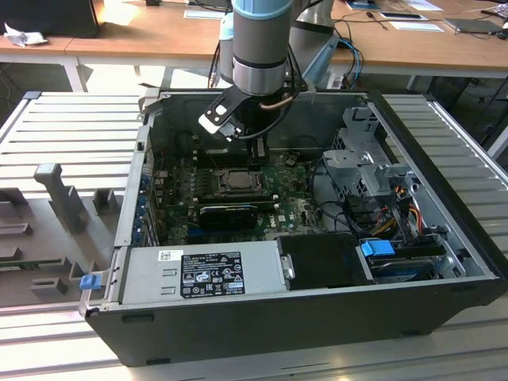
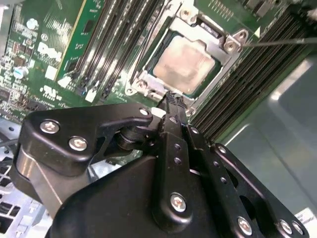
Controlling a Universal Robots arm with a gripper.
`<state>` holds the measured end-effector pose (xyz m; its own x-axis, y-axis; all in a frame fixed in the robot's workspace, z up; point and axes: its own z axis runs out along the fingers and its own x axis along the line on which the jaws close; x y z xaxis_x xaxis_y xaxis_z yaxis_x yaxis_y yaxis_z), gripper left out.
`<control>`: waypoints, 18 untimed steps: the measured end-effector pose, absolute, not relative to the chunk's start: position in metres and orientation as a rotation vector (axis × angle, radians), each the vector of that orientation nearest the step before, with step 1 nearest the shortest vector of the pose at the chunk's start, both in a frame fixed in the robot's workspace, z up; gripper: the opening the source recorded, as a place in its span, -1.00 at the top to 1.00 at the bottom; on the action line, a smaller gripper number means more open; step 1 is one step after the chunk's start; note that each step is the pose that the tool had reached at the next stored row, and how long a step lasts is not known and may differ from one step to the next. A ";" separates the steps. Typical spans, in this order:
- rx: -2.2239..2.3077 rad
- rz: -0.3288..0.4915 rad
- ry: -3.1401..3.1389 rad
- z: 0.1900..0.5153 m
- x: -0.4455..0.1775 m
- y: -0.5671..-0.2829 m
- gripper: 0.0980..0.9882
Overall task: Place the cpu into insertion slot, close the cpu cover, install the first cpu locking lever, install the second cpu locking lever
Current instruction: 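Close the cpu cover, then install the first cpu locking lever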
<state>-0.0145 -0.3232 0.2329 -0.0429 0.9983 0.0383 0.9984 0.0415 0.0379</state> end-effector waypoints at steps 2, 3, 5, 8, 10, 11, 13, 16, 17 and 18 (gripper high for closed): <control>-2.168 -0.082 -2.268 0.231 -0.023 -0.323 0.98; -2.168 -0.082 -2.267 0.231 -0.026 -0.323 0.98; -2.168 -0.082 -2.268 0.231 -0.033 -0.323 0.98; -2.168 -0.082 -2.267 0.231 -0.038 -0.323 0.98; -2.168 -0.082 -2.268 0.231 -0.041 -0.323 0.98; -2.168 -0.082 -2.268 0.231 -0.043 -0.323 0.98; -2.168 -0.082 -2.267 0.231 -0.046 -0.323 0.98; -2.168 -0.082 -2.268 0.231 -0.048 -0.323 0.98; -2.168 -0.082 -2.267 0.231 -0.048 -0.323 0.98; -2.168 -0.082 -2.268 0.232 -0.048 -0.323 0.98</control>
